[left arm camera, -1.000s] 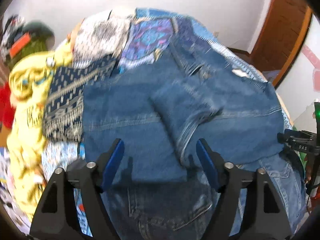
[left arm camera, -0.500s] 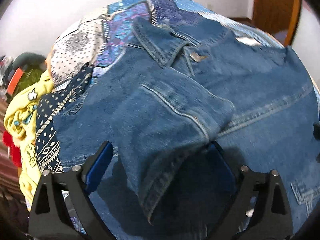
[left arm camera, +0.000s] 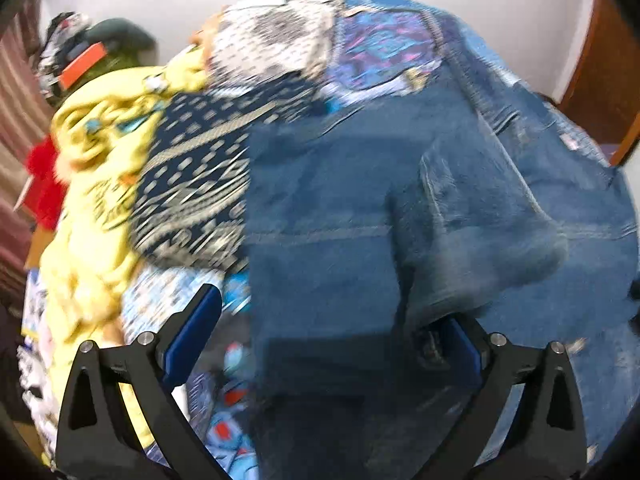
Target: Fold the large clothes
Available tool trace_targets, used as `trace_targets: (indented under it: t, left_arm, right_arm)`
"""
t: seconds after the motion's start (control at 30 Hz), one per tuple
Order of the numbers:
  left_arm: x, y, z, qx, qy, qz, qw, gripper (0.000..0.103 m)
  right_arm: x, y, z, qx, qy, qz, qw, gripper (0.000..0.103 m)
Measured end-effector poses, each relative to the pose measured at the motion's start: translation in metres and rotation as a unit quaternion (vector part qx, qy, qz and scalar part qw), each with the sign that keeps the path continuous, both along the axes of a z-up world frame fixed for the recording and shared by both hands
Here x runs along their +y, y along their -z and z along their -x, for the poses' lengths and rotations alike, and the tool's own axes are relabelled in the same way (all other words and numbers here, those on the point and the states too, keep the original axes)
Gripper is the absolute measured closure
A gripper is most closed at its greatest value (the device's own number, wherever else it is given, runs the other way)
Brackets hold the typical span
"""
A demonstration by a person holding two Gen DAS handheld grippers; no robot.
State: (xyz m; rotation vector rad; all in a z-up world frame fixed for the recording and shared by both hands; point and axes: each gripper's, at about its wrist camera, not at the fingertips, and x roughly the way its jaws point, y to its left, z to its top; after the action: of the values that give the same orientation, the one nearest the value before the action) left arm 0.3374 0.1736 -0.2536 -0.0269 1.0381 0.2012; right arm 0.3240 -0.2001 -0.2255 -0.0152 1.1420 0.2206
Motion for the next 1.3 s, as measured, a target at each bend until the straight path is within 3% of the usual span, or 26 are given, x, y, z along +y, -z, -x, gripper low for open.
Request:
trace_targets:
  t: [0.13, 0.27, 0.37, 0.67, 0.77, 0.93, 1.1, 1.17, 1.2, 1.23, 1.3]
  left_arm:
    - [0.016, 0.012, 0.020, 0.006, -0.016, 0.013, 0.9998, 0.001]
    - [0.028, 0.014, 0.030, 0.021, -0.034, -0.016, 0.9991, 0.001]
    - [0.041, 0.006, 0.033, 0.016, -0.037, -0.017, 0.9991, 0.001]
    - [0.086, -0.024, -0.006, -0.021, -0.043, 0.087, 0.9950, 0.001]
    - [0.099, -0.018, -0.032, -0.019, -0.041, 0.119, 0.9919, 0.001]
    - [0.110, 0.003, -0.067, -0.011, -0.052, 0.134, 0.9896, 0.002]
    - [0.110, 0.026, -0.093, 0.000, -0.034, 0.174, 0.9842, 0.030]
    - [0.108, 0.031, -0.100, 0.000, -0.026, 0.176, 0.9841, 0.049]
    - [0.108, 0.032, -0.102, -0.001, -0.025, 0.175, 0.9842, 0.055]
    - [0.108, 0.034, -0.104, -0.004, -0.022, 0.178, 0.9837, 0.068]
    - [0.110, 0.034, -0.106, -0.010, -0.022, 0.194, 0.9808, 0.075]
  right_arm:
    - [0.002, 0.000, -0.001, 0.001, 0.002, 0.010, 1.000, 0.035]
    - [0.003, -0.001, -0.002, 0.006, 0.002, 0.013, 1.000, 0.035]
    - [0.001, -0.004, -0.005, 0.016, 0.002, 0.007, 1.000, 0.035]
    - [-0.012, -0.035, -0.033, -0.017, 0.010, -0.032, 0.999, 0.035]
    - [-0.014, -0.035, -0.049, -0.021, 0.022, -0.039, 0.999, 0.035]
    - [-0.018, -0.018, -0.074, -0.006, 0.046, -0.059, 0.997, 0.035]
    - [-0.021, -0.007, -0.092, -0.008, 0.061, -0.079, 0.995, 0.035]
    - [-0.022, -0.005, -0.100, -0.013, 0.066, -0.086, 0.994, 0.041]
    - [-0.022, -0.004, -0.103, -0.015, 0.068, -0.086, 0.994, 0.051]
    - [-0.021, -0.004, -0.105, -0.016, 0.069, -0.083, 0.994, 0.064]
    - [-0.019, -0.003, -0.111, -0.017, 0.068, -0.085, 0.994, 0.078]
